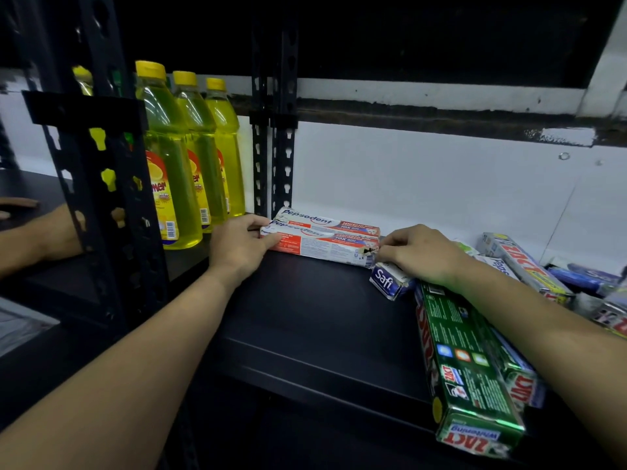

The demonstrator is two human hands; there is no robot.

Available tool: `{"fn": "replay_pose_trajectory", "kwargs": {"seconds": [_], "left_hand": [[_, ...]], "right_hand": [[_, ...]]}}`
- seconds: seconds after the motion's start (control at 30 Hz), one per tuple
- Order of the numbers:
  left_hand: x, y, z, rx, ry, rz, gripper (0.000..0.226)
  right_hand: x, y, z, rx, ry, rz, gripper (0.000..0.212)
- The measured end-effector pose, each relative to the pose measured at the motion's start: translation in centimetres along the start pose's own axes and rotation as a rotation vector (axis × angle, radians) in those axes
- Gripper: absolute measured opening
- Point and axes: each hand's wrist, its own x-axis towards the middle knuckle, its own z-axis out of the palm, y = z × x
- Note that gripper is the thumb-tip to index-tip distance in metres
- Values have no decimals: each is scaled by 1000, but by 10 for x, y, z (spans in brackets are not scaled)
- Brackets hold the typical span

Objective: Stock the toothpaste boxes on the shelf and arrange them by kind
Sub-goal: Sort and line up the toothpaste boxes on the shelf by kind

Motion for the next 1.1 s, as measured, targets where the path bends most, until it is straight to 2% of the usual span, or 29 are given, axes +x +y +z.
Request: {"fn": "replay_pose_trajectory", "kwargs": {"seconds": [0.5, 0.63, 0.8, 0.93, 1.1], "left_hand": [[4, -5, 2, -54, -66, -34, 48], [6, -6, 3, -37, -88, -32, 51], [6, -7, 4, -29, -108, -32, 52], [6, -7, 4, -33, -59, -42, 48], [5, -5, 3, -30, -16, -47, 43]], "right_hand": [[-2, -2, -1, 29, -45, 2, 23], [-1, 0, 0, 40, -35, -1, 15], [-1, 0, 0, 25, -36, 2, 17], [-2, -1, -1, 38, -46, 3, 15], [-2, -2, -1, 33, -58, 8, 23]]}}
